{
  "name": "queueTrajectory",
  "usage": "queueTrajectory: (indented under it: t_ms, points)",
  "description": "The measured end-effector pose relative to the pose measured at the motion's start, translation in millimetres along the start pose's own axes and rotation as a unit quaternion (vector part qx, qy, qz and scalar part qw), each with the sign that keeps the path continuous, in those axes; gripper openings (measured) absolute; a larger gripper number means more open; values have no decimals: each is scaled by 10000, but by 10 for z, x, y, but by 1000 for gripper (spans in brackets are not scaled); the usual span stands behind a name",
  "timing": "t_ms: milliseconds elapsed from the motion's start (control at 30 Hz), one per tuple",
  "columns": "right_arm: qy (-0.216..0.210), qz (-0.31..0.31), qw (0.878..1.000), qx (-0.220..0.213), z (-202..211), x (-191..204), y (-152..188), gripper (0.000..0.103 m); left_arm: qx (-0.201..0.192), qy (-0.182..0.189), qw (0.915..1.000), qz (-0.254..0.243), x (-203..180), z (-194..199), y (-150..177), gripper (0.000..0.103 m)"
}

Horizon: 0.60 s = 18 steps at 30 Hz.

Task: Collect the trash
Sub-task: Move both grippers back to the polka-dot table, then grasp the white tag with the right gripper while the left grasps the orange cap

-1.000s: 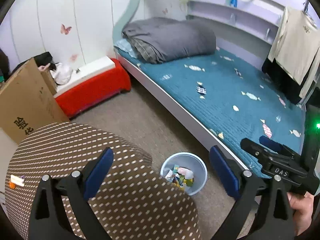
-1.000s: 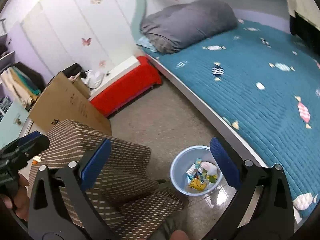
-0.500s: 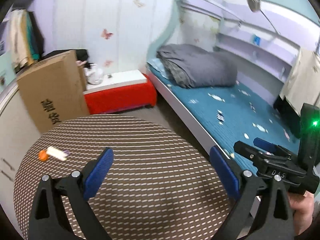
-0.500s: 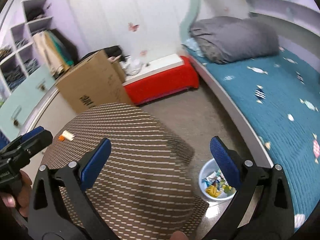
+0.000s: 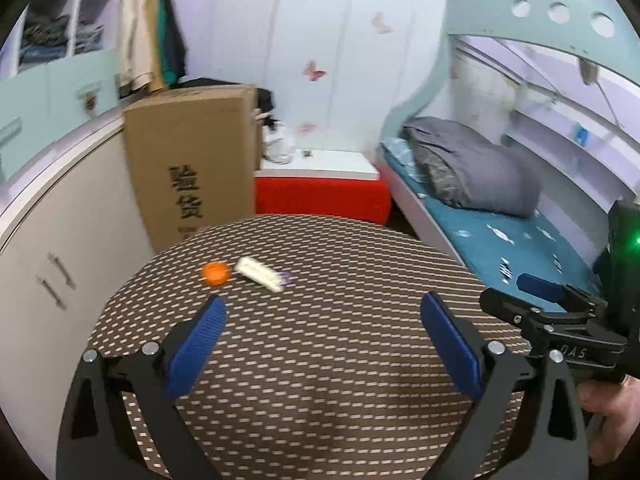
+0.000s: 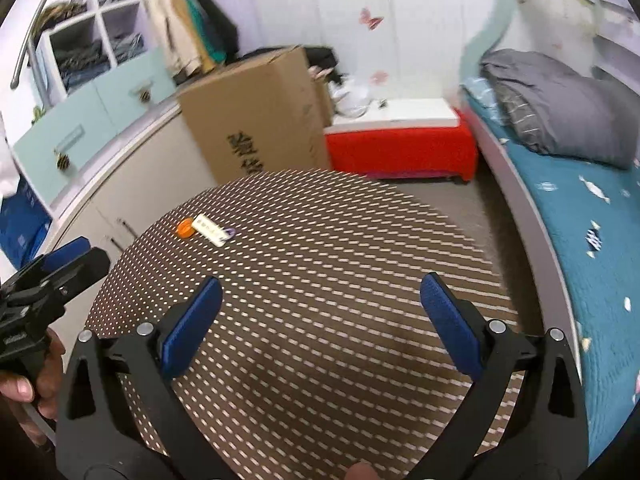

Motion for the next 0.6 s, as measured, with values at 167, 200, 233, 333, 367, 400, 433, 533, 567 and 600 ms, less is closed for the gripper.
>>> queueTrajectory:
  t_ms: [167,200,233,333,367,400,433,533,567,600]
  points:
    - [-180,287,9990,279,-475,372,-82,97,-2,-352,9991,242,481,-81,45,95]
    - [-199,382,9985,338,-596,462,-102,97,2,-409,9988,269,571,-96,51,95]
    - [-223,472,9979,394,-694,536,-110,97,12,-508,9982,313,682,-127,61,95]
    - [-334,722,9954,540,-1009,747,-150,94,52,-647,9970,418,899,-223,79,95]
    - [-360,811,9943,587,-1102,812,-155,88,96,-703,9964,466,999,-277,86,95]
    - [-379,931,9926,676,-1226,893,-162,85,116,-742,9960,491,1064,-301,96,95]
    - [-400,1000,9915,736,-1313,947,-167,76,140,-805,9952,530,1149,-346,98,95]
    - [-463,1144,9887,853,-1548,1074,-203,65,196,-873,9940,624,1316,-431,118,95]
    - [-475,1175,9881,871,-1611,1111,-211,64,232,-899,9935,653,1371,-477,117,95]
    - [-491,1219,9871,910,-1687,1147,-217,62,253,-916,9933,663,1405,-511,116,95]
Point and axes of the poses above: each gripper's, at about its wrist camera, not at the fingertips, and z roughly against the way its jaws point, x to its left, y to its underside, the point moved 6 cm from there along -z, roughly the way its jaws point, and after that the axes turned 5 degrees about z, right-handed, at the moved point
